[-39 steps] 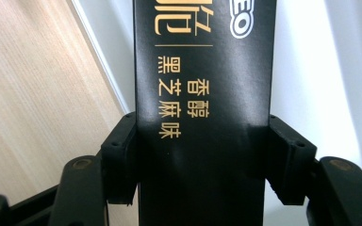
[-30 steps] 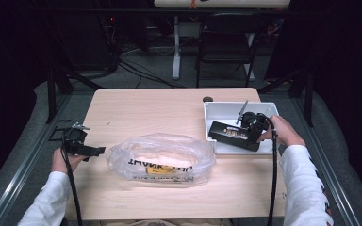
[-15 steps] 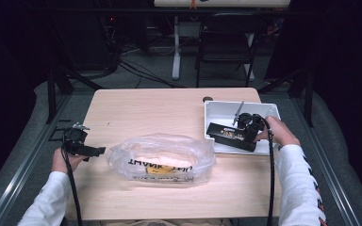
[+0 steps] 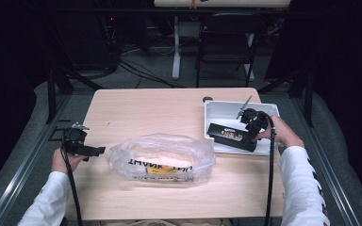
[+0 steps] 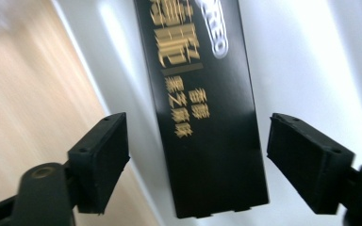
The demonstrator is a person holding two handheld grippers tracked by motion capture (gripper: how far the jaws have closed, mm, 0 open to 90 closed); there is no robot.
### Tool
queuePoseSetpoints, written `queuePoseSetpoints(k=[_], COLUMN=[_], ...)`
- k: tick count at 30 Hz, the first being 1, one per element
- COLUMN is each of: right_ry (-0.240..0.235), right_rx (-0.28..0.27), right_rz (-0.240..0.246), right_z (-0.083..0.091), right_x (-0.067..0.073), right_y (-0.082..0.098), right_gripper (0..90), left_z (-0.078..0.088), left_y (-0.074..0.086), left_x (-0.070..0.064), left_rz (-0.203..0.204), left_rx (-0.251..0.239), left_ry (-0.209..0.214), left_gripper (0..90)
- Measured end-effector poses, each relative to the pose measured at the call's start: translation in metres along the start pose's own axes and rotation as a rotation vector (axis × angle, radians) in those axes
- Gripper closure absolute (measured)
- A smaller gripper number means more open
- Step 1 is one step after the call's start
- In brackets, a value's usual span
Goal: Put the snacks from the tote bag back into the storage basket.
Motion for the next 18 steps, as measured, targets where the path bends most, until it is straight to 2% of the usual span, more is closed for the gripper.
queuePoseSetpoints(k=[1,2,4,7,9,11,12,13,15,16,18], right_ry=[-0.004,-0.029,-0.023,-0.032,-0.011,-0.022,-0.003,-0.002,0.024,0.013,0.029], right_rx=[-0.015,-0.054,-0.088,-0.130,-0.120,-0.145,-0.146,-0.140,-0.156,-0.164,-0.184], right_rz=[-0.005,-0.015,-0.023,-0.035,-0.032,-0.039,-0.050,-0.041,-0.069,-0.062,-0.087], right_z=[0.003,0.007,0.015,0.022,0.025,0.025,0.025,0.027,0.027,0.028,0.029], right_x=[0.001,0.003,0.005,0.012,0.014,0.018,0.019,0.020,0.023,0.024,0.027], right_y=[0.000,-0.001,-0.005,-0.014,-0.020,-0.025,-0.027,-0.030,-0.035,-0.037,-0.040], right_gripper=[18.3,18.9,15.9,17.6,17.3,20.2,20.6,23.5,25.8,28.5,33.3], left_z=[0.001,0.002,0.004,0.006,0.006,0.006,0.006,0.006,0.005,0.005,0.005], left_y=[0.000,0.000,0.000,0.001,0.001,0.001,0.001,0.001,0.001,0.001,0.001], left_x=[0.000,0.000,0.001,0.001,0.002,0.002,0.002,0.002,0.002,0.002,0.002], left_rz=[0.005,0.008,0.006,0.008,0.007,0.004,0.008,0.009,0.010,0.008,0.006], left_rx=[-0.008,-0.018,-0.024,-0.029,-0.029,-0.028,-0.030,-0.028,-0.026,-0.025,-0.024], left_ry=[0.003,0.004,0.003,0.000,0.001,0.000,0.000,0.000,0.000,0.001,0.007], left_gripper=[0.1,0.1,0.1,0.1,0.1,0.1,0.1,0.1,0.1,0.1,0.1])
Point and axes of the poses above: each handheld gripper's, and its own axes: z roughly backward along the jaws, y roughly out of its underside, x roughly to its left, the point moved 1 cm from there along -z, roughly forward along the jaws, and after that the axes turned 8 degrees about x, right-handed, at the moved point
